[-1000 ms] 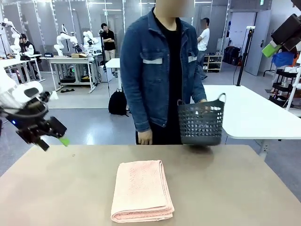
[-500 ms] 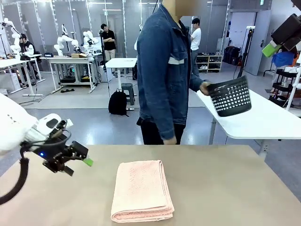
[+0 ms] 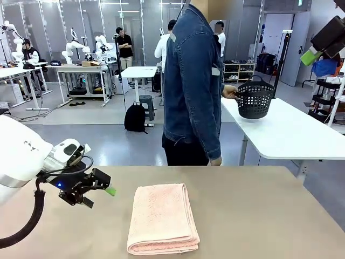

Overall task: Fold the towel.
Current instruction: Pick up the 100 cm Hotel Towel and place it on the left side of the table.

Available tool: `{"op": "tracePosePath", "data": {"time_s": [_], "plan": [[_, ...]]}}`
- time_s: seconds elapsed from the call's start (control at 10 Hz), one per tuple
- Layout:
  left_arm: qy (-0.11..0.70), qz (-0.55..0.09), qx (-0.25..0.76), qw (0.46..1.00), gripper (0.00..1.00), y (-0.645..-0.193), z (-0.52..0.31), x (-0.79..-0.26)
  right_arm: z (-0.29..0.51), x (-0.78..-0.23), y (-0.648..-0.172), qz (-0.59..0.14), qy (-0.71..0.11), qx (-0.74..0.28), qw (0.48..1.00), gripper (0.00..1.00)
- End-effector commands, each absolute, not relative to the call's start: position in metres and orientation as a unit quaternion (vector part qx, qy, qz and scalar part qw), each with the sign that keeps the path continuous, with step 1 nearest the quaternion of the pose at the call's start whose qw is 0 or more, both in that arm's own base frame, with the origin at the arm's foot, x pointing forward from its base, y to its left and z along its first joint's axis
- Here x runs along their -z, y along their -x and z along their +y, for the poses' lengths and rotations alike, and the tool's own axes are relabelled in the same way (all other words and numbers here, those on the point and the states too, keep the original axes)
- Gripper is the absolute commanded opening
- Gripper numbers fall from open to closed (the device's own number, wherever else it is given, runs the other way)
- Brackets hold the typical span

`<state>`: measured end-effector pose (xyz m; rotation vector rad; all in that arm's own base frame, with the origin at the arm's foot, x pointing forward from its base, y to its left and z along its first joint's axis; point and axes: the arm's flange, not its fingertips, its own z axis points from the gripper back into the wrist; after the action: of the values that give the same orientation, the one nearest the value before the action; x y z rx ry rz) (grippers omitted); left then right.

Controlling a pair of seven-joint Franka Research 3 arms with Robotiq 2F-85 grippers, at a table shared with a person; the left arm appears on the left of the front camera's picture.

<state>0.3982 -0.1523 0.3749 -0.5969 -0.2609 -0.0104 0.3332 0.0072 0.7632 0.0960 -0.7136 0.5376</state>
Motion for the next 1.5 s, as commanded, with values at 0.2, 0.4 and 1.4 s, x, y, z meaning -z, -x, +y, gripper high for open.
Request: {"op": "tracePosePath", "data": {"time_s": [0.2,0.4,1.4], "plan": [[0.293,-0.128,0.004,0.947,1.00,-0.399,-0.151,-0.375,0.007,-0.763,-0.333,-0.345,-0.046,-0.255,0.902,1.00],[0.328,-0.110,0.051,0.937,1.00,-0.419,-0.160,-0.358,0.007,-0.763,-0.333,-0.345,-0.046,-0.255,0.902,1.00],[0.444,-0.100,0.029,0.890,1.00,-0.434,-0.196,-0.273,0.007,-0.763,-0.333,-0.345,-0.046,-0.255,0.902,1.00]]}}
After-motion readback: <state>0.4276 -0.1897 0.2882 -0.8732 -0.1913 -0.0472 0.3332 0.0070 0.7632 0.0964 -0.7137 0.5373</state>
